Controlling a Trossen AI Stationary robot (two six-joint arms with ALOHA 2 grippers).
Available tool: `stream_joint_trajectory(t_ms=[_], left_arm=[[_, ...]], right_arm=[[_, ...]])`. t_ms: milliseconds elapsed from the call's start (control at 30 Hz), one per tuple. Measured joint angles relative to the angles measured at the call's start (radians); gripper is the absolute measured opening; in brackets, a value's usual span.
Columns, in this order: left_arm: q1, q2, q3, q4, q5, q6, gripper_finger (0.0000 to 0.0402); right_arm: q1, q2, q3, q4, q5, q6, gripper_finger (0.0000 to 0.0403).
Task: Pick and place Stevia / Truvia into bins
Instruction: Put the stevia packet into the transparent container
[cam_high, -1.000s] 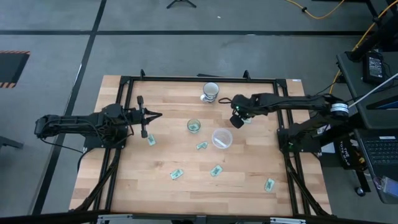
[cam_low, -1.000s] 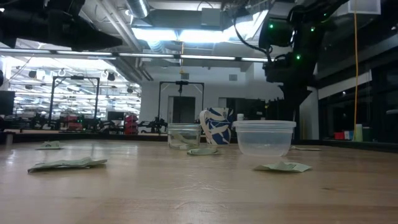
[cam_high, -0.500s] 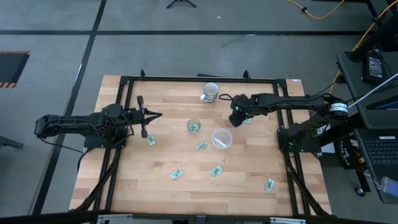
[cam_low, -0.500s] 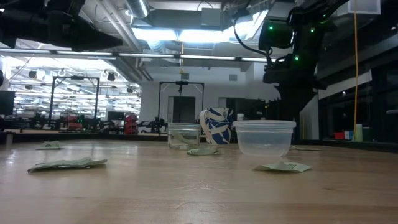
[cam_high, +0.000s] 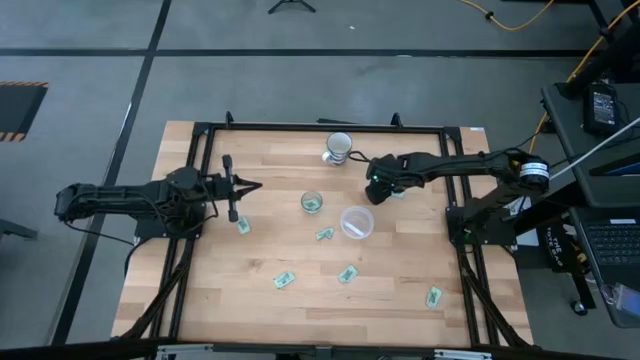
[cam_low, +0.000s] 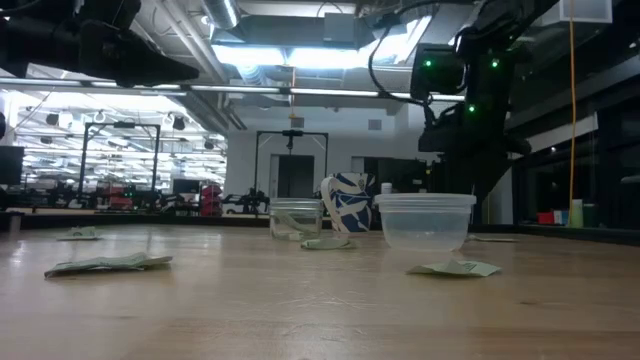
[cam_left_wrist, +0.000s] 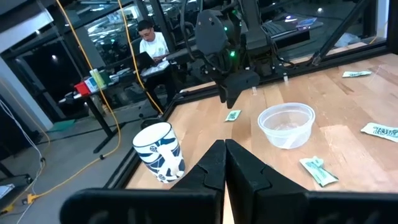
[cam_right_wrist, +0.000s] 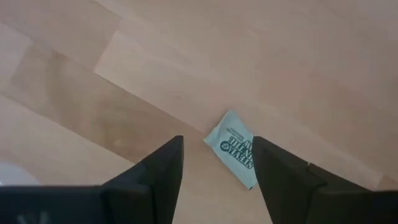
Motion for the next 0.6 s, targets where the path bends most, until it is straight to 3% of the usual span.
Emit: stream_joint_trajectory(t_ms=[600], left_arm=[[0.000,0.002,0.000,0.000,0.000,-0.015,0.0006]], right_arm=[[-0.009,0.123,0.000,0.026,-0.009,0.023,0.0193]])
